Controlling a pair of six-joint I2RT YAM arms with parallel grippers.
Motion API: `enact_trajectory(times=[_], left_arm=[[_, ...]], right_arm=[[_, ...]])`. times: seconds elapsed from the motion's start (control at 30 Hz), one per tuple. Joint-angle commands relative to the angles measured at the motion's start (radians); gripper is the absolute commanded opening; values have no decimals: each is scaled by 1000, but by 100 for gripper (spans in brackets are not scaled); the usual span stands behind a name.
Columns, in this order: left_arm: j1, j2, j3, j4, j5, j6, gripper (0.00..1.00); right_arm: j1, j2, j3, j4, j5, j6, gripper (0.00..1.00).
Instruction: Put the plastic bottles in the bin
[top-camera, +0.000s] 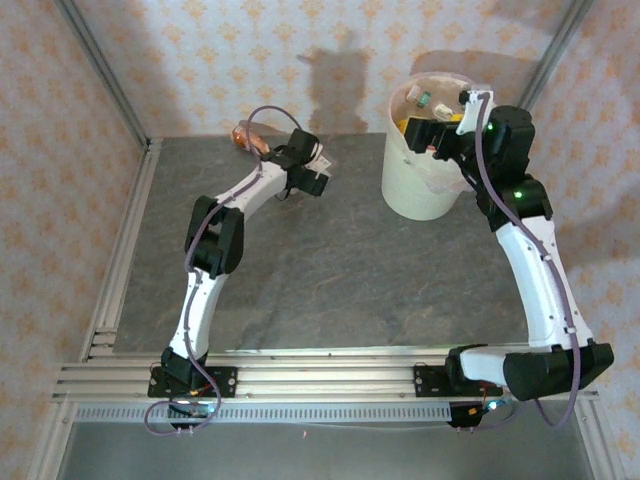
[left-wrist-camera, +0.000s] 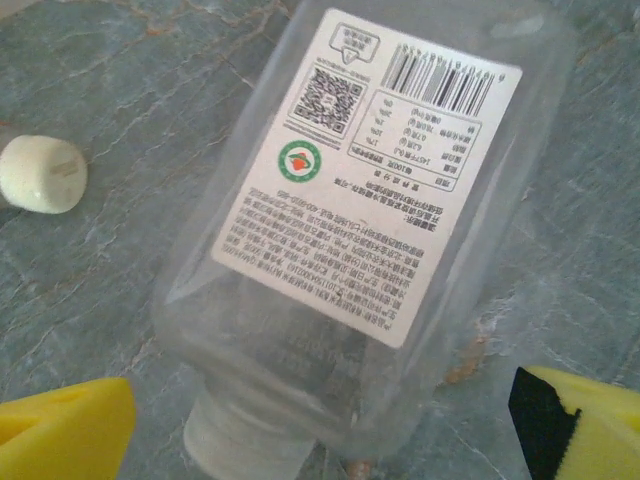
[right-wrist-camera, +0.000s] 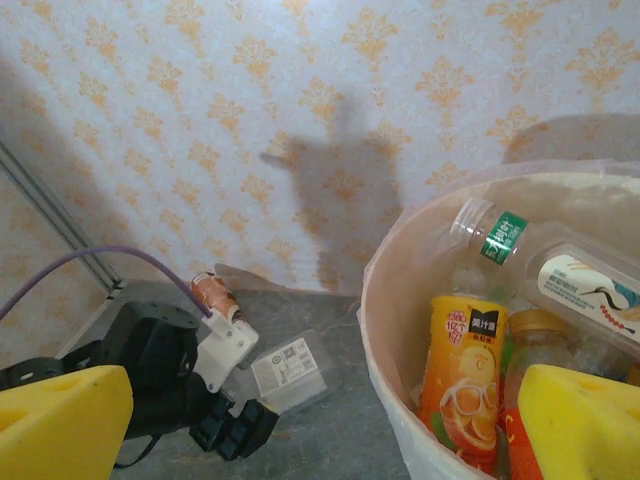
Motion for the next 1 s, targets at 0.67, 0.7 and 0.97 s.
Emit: enact_trajectory(times=[0.67, 0.7, 0.97], left_arm=[[58, 261, 413, -300, 154, 47, 100], [57, 256, 398, -296, 153, 45, 99], [41, 33, 49, -186, 109, -15, 96]], right_arm=[[1, -155, -92, -119, 52, -63, 99], [1, -156, -94, -121, 53, -61, 99], [2, -180, -112, -131, 54, -33, 99]])
